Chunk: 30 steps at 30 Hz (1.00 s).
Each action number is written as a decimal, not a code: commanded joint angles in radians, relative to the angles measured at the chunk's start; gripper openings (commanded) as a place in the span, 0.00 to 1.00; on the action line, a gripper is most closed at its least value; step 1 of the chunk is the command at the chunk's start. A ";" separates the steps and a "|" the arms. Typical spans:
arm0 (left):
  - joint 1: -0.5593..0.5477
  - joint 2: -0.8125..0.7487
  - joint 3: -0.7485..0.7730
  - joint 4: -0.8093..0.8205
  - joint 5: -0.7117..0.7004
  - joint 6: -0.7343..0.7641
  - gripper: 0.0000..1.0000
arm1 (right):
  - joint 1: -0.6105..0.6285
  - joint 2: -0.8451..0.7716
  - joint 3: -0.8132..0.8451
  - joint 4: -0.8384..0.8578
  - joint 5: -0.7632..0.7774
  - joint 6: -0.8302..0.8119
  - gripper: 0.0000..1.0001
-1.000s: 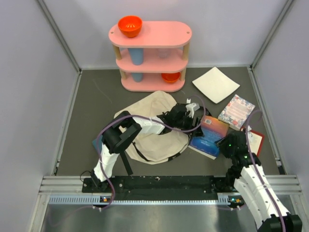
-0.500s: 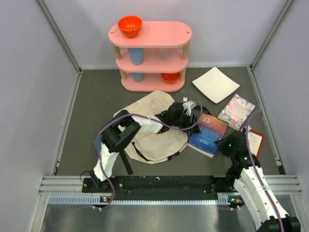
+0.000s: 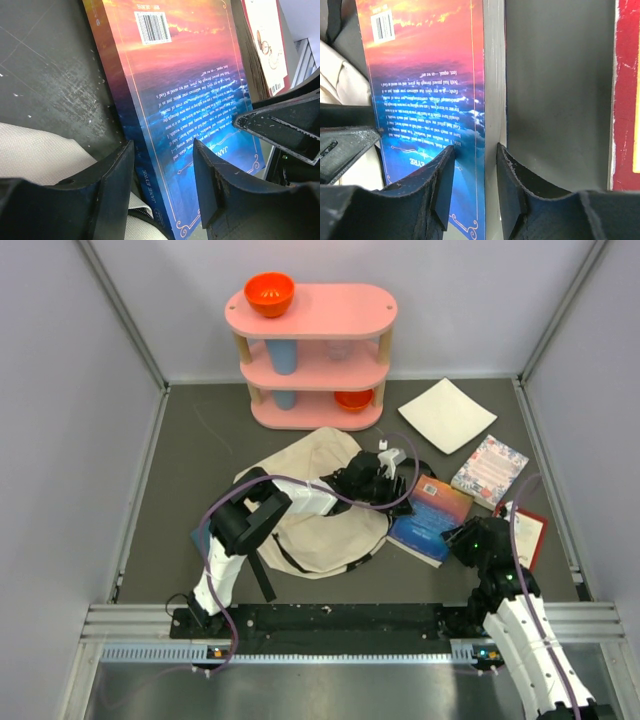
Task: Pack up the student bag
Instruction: Pick up the book from the center of the board.
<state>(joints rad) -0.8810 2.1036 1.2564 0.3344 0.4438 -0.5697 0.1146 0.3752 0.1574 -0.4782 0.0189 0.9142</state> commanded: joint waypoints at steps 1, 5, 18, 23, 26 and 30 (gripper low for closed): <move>-0.059 -0.002 0.055 0.086 0.171 -0.036 0.52 | 0.016 0.033 0.036 0.207 -0.258 0.011 0.38; -0.061 -0.005 0.057 0.086 0.173 -0.038 0.50 | 0.016 0.041 0.027 0.254 -0.287 0.009 0.31; -0.059 -0.013 0.048 0.107 0.190 -0.045 0.42 | 0.017 -0.078 -0.013 0.308 -0.330 0.048 0.34; -0.059 -0.010 0.043 0.117 0.196 -0.052 0.41 | 0.016 -0.078 -0.045 0.406 -0.387 0.092 0.42; -0.059 -0.011 0.041 0.120 0.194 -0.055 0.40 | 0.014 -0.067 -0.024 0.331 -0.326 0.068 0.38; -0.059 -0.017 0.032 0.120 0.181 -0.056 0.38 | 0.014 -0.082 0.005 0.236 -0.272 0.045 0.13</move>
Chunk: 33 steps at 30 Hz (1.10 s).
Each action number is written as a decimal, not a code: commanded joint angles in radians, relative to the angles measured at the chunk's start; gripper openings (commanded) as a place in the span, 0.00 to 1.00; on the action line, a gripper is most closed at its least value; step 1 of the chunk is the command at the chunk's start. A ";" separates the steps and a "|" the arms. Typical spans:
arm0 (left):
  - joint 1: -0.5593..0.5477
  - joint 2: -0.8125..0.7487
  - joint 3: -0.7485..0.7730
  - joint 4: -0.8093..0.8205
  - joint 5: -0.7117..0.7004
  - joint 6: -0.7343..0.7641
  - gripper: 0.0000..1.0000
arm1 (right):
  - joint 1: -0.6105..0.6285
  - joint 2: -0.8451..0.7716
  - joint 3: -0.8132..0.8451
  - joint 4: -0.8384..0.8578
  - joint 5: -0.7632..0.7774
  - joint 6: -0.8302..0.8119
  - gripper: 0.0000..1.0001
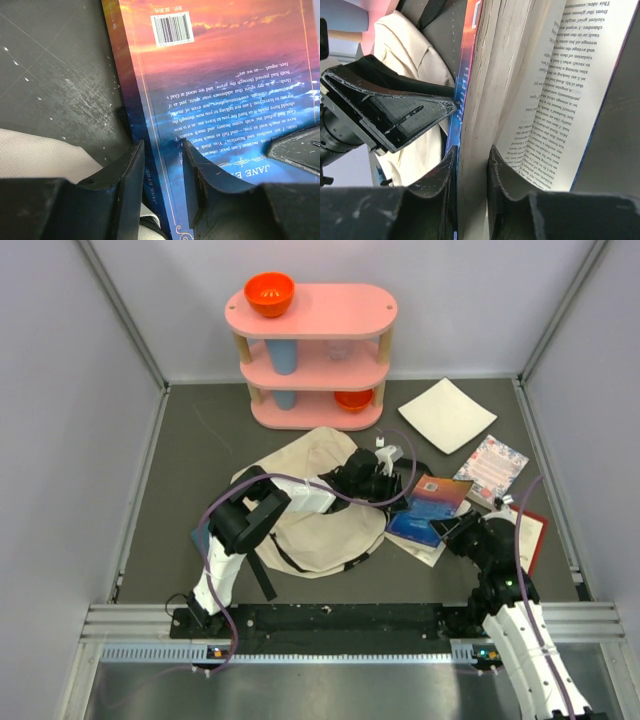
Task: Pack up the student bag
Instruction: Pick up the book from the center of the board.
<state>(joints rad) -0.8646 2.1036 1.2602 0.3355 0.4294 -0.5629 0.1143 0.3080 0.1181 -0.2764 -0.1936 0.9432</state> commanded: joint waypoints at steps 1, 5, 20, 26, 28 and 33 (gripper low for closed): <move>-0.076 -0.017 0.025 0.123 0.192 -0.065 0.38 | 0.016 -0.020 0.054 0.014 -0.049 0.003 0.00; -0.074 -0.053 0.005 0.123 0.171 -0.063 0.59 | 0.016 -0.044 0.127 -0.082 -0.018 -0.037 0.00; 0.073 -0.338 -0.308 0.411 0.190 -0.152 0.99 | 0.018 -0.168 0.287 -0.109 -0.208 -0.058 0.00; 0.137 -0.370 -0.392 0.576 0.296 -0.246 0.99 | 0.019 -0.170 0.275 0.052 -0.346 -0.018 0.00; 0.139 -0.373 -0.386 0.551 0.304 -0.223 0.99 | 0.019 -0.176 0.272 0.081 -0.360 -0.008 0.00; 0.137 -0.353 -0.401 0.638 0.341 -0.255 0.99 | 0.021 -0.167 0.187 0.268 -0.452 0.048 0.00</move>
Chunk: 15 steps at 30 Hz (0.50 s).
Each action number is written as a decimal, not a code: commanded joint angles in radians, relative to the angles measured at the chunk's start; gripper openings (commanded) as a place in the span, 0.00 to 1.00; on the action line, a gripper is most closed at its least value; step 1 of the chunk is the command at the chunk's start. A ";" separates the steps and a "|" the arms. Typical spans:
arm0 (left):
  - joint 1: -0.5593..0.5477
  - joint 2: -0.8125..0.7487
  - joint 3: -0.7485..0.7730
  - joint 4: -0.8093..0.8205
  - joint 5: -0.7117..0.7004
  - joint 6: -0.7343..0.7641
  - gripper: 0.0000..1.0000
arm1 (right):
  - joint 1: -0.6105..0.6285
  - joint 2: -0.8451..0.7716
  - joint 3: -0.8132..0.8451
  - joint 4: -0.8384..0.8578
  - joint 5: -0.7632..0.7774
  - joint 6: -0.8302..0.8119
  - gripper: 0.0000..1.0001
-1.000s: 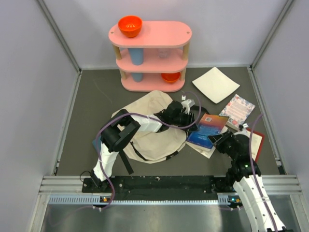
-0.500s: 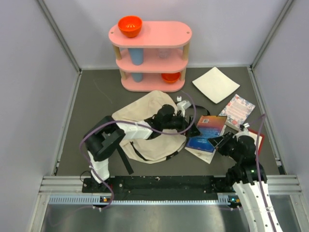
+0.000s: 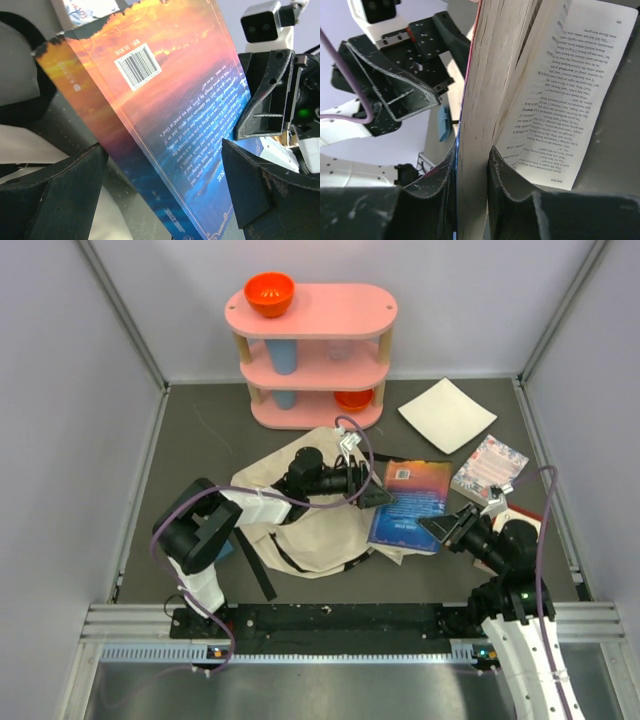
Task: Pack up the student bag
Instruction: Pick up the book from the center of the board.
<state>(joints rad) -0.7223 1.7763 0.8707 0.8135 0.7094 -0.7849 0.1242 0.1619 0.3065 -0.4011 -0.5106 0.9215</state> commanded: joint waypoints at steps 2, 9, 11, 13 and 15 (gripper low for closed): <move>-0.006 0.001 -0.015 0.197 0.068 -0.045 0.99 | 0.009 -0.033 -0.052 0.468 -0.169 0.091 0.00; -0.005 0.080 -0.036 0.487 0.130 -0.209 0.92 | 0.009 -0.006 -0.089 0.518 -0.204 0.089 0.00; -0.006 0.089 -0.027 0.509 0.148 -0.224 0.85 | 0.009 0.014 -0.095 0.530 -0.220 0.088 0.00; -0.008 0.078 -0.027 0.506 0.147 -0.224 0.71 | 0.008 0.034 -0.106 0.539 -0.235 0.083 0.00; -0.008 0.060 -0.033 0.478 0.142 -0.206 0.57 | 0.009 0.060 -0.109 0.522 -0.224 0.071 0.00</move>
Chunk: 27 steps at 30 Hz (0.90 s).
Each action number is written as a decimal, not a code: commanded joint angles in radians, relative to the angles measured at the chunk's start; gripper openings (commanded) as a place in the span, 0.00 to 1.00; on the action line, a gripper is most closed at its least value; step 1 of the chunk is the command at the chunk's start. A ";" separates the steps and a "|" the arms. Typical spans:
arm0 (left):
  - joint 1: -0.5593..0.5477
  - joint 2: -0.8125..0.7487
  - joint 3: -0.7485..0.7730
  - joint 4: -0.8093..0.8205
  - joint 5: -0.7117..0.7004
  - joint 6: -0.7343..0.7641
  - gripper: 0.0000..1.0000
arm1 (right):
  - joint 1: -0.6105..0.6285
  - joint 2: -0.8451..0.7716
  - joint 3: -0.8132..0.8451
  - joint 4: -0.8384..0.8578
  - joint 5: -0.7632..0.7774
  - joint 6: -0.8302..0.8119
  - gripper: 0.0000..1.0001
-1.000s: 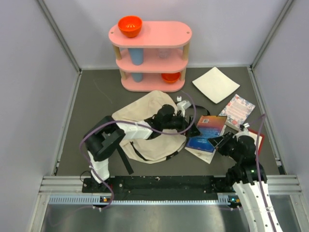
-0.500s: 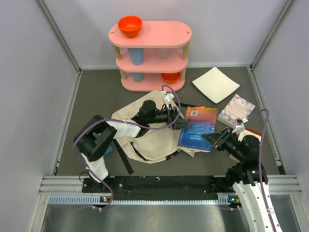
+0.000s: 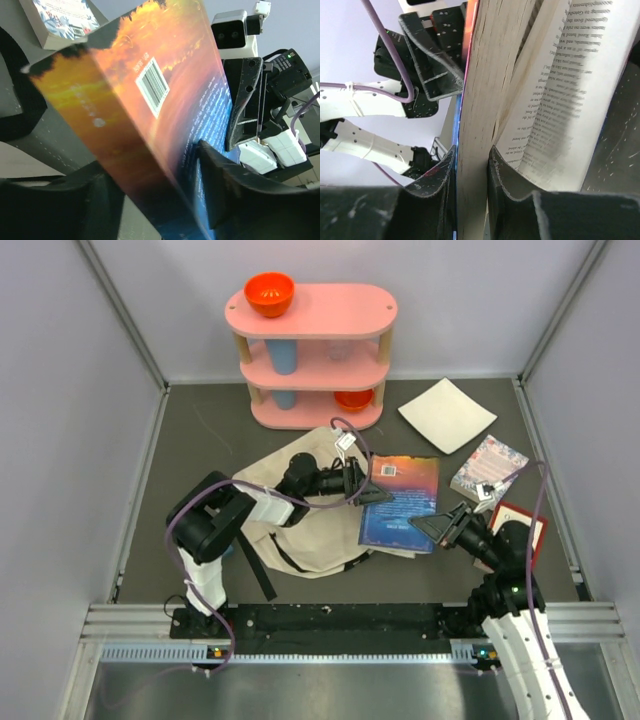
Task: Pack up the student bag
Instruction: Pick up the book from the center of the board.
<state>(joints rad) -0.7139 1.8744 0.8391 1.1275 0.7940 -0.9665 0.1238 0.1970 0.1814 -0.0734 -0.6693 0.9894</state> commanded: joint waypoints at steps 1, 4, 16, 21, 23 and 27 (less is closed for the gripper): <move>-0.016 -0.046 -0.003 0.143 0.051 -0.012 0.44 | 0.010 0.031 0.021 0.170 -0.058 -0.009 0.00; -0.015 -0.092 -0.009 0.010 0.028 0.060 0.26 | 0.008 0.027 0.059 0.019 0.025 -0.066 0.06; 0.019 -0.300 -0.015 -0.469 -0.268 0.293 0.00 | 0.010 -0.061 0.167 -0.370 0.323 -0.147 0.99; 0.019 -0.421 -0.027 -0.557 -0.372 0.302 0.00 | 0.010 -0.060 0.113 -0.316 0.254 -0.052 0.99; 0.021 -0.464 -0.040 -0.569 -0.449 0.286 0.00 | 0.011 -0.073 0.089 -0.264 0.235 0.007 0.99; 0.021 -0.581 -0.075 -0.612 -0.594 0.261 0.00 | 0.014 -0.053 0.040 -0.180 0.195 0.089 0.99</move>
<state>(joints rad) -0.7013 1.4513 0.7650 0.3939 0.3622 -0.6861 0.1280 0.1276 0.2501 -0.3664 -0.4248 0.9691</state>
